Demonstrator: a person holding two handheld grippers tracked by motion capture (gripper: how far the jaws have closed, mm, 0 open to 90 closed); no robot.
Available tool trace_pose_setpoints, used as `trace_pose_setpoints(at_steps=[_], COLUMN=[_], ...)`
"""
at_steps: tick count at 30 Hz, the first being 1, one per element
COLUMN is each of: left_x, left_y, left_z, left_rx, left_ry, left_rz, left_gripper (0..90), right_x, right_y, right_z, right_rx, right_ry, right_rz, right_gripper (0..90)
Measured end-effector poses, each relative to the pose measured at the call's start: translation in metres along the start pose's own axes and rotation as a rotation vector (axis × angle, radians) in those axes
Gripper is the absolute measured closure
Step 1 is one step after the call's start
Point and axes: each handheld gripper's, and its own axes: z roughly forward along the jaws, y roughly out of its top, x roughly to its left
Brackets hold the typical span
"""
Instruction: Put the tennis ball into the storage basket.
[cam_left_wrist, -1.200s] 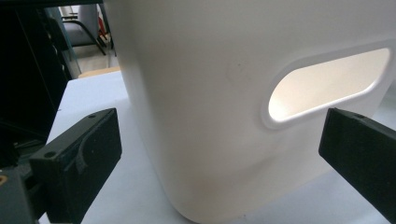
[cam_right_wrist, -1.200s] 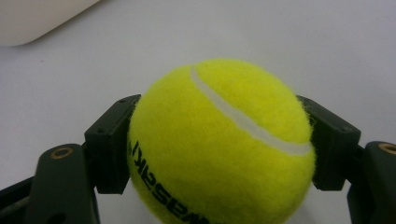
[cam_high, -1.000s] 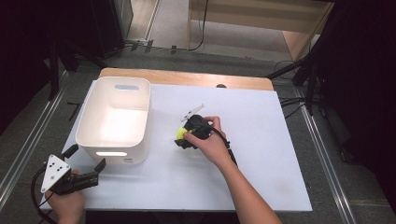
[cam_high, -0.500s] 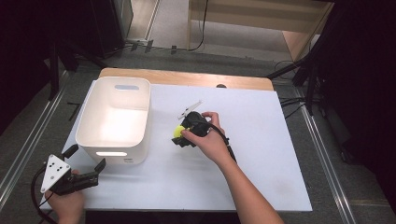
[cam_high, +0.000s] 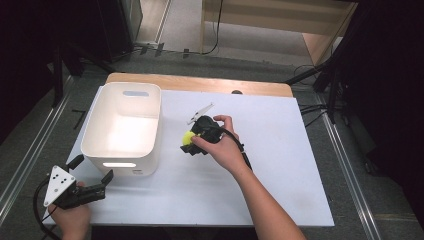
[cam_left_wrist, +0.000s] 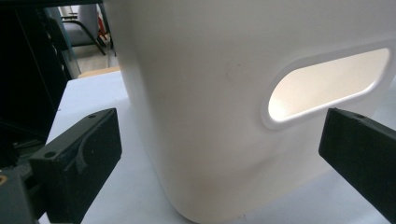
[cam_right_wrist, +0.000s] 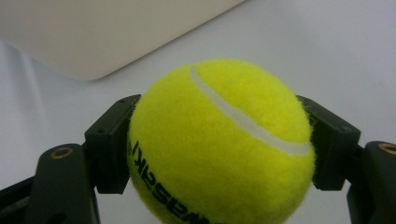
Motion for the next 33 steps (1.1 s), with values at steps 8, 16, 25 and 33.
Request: trace_pose_setpoints(at_steps=[8,16,25,33], left_x=[0.000,0.000,0.000,0.000], left_y=[0.000,0.000,0.000,0.000], left_z=[0.000,0.000,0.000,0.000], left_rx=[0.000,-0.002,0.002,0.000], left_ry=[0.000,-0.001,-0.001,-0.001], left_rz=[0.000,0.000,0.001,0.000], left_gripper=[0.0,0.0,0.0,0.0], right_x=[0.002,0.006,0.010,0.013], right_y=[0.007,0.017,0.028,0.037], right_z=[-0.003,-0.009,-0.012,-0.016], right_rx=[-0.007,-0.015,-0.018,-0.026], right_ry=[0.014,0.014,0.033,0.047], right_rz=[-0.008,-0.024,-0.035,-0.047], right_gripper=[22.6,22.6,22.6,22.6])
